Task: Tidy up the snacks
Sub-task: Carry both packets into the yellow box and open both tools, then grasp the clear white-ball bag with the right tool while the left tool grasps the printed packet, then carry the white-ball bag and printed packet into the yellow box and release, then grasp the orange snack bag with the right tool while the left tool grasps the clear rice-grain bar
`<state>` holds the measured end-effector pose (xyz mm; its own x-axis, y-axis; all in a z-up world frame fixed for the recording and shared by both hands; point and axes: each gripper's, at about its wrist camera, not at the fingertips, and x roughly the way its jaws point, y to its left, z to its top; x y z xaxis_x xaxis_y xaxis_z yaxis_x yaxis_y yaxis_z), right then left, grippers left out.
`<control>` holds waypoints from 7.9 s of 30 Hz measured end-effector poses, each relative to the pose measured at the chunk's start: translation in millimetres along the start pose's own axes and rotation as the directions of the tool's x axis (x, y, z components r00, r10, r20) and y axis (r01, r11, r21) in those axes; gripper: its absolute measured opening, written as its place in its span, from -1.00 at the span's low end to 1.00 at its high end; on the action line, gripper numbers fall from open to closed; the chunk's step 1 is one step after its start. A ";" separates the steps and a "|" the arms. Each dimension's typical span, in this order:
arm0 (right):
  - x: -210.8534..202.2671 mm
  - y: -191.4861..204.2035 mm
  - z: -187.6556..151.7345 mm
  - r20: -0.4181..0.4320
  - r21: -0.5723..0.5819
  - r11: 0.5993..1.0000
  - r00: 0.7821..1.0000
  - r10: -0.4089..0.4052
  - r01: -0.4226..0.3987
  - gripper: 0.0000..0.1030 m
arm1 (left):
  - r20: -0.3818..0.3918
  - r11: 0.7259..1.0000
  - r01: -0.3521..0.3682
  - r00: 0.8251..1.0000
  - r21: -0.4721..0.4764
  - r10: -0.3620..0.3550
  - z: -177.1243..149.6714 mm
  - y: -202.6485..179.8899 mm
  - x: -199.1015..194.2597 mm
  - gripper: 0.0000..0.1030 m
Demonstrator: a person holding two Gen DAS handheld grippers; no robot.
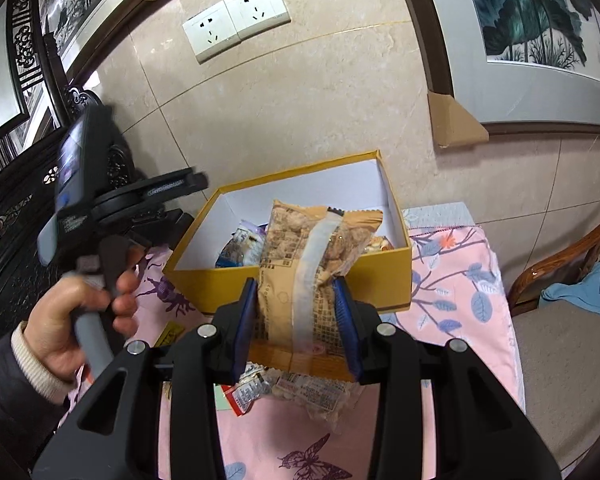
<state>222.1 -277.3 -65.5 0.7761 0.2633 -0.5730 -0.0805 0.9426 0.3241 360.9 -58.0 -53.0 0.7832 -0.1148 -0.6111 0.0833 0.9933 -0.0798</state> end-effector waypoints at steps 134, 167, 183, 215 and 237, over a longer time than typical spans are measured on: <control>67.5 16.7 53.1 -0.161 -0.263 0.957 0.984 0.078 -0.119 -0.11 | -0.005 0.977 0.122 0.992 0.177 -0.123 -40.3 -15.3 -25.1 0.07; 111.6 34.5 46.7 -0.275 -0.142 0.966 0.946 0.169 -0.214 0.34 | -0.058 0.994 -0.022 0.998 0.103 0.028 -5.8 30.0 18.1 0.87; 172.7 66.1 -45.6 -0.471 -0.046 0.967 0.859 0.200 -0.250 0.33 | -0.093 0.996 -0.088 0.992 -0.024 0.085 -54.2 91.6 -21.5 0.87; 160.8 33.8 -83.8 -0.444 0.047 0.992 0.887 0.127 -0.119 -0.37 | -0.200 0.995 -0.095 0.975 0.007 0.095 -164.7 95.1 -28.9 0.87; 118.0 24.3 -114.5 -0.432 0.177 0.976 0.882 0.190 -0.124 -0.36 | -0.272 0.994 -0.092 0.956 0.061 0.105 -197.4 66.4 38.2 0.30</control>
<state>240.1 -199.8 -211.3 0.3990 0.5001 -0.7686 -0.0642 0.8514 0.5206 274.6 1.3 -237.1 0.5900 -0.0088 -0.8074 0.0485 0.9985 0.0245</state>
